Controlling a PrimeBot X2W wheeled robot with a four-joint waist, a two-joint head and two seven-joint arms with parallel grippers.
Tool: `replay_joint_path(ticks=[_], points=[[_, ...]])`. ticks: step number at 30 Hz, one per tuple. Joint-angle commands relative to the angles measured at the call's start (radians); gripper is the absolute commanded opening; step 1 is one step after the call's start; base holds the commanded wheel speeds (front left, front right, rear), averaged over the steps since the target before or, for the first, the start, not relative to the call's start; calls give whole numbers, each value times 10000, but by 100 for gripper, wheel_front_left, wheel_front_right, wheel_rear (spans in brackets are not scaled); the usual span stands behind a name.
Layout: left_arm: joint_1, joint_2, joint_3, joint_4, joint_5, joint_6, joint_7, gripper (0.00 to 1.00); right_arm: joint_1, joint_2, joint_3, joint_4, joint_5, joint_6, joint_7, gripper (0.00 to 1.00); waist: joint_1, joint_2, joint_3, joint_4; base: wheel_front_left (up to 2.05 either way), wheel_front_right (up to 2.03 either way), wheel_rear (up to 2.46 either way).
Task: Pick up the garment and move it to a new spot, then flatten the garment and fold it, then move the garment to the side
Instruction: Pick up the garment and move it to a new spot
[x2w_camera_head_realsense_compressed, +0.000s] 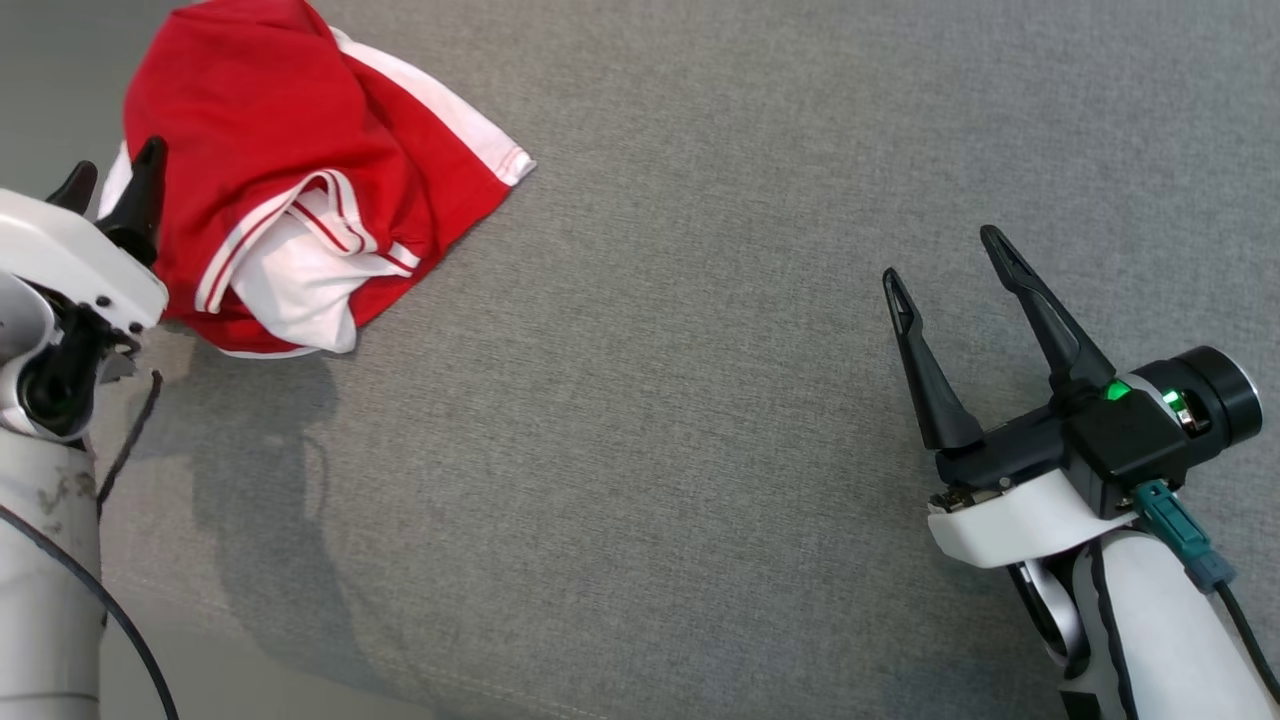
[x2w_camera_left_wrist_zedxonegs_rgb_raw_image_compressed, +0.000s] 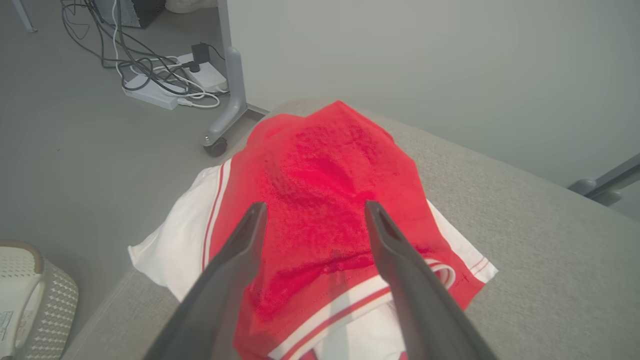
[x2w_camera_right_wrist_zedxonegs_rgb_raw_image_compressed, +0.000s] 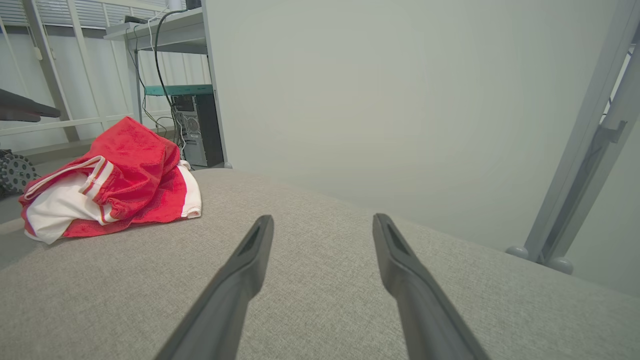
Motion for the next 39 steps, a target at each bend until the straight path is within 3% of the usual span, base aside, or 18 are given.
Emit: replay_joint_path(ticks=[1, 8, 18, 20, 21, 32, 37, 39], points=[[-200, 50, 0, 53, -56, -41, 19, 100, -81, -78, -29, -69, -4, -3, 28, 100, 0, 0, 158, -129, 0, 0, 0], [-1499, 376, -90, 1884, -453, -159, 701, 100, -275, -153, 103, -276, -53, -3, 151, 100, 0, 0, 674, -510, 0, 0, 0], [-2561, 722, -469, 3447, -439, -202, 902, 100, -169, -362, 216, -363, -15, -5, 157, 100, 0, 0, 1064, -778, 0, 0, 0], [-2709, 769, -508, 3780, -397, -146, 921, 14, -195, -369, 204, -372, 5, -5, 156, 100, 0, 0, 1092, -819, 0, 0, 0], [-2778, 793, -524, 3890, -380, -143, 856, 0, -210, -362, 197, -375, 18, -5, 149, 100, 0, 0, 1100, -837, 0, 0, 0], [-3039, 1043, -528, 3939, -851, -262, -404, 0, -74, -109, 181, 98, 107, -5, -145, 100, 0, 0, 334, -782, 0, 0, 0], [-2758, 1121, -699, 2807, -1418, -255, -860, 0, 40, 7, 182, 425, 280, -5, -322, 100, 0, 0, -405, -719, 0, 0, 0], [-2556, 963, -826, 1508, -1933, -259, -1315, 0, 119, 109, 161, 736, 462, -5, -463, 100, 0, 0, -1053, -706, 0, 0, 0]])
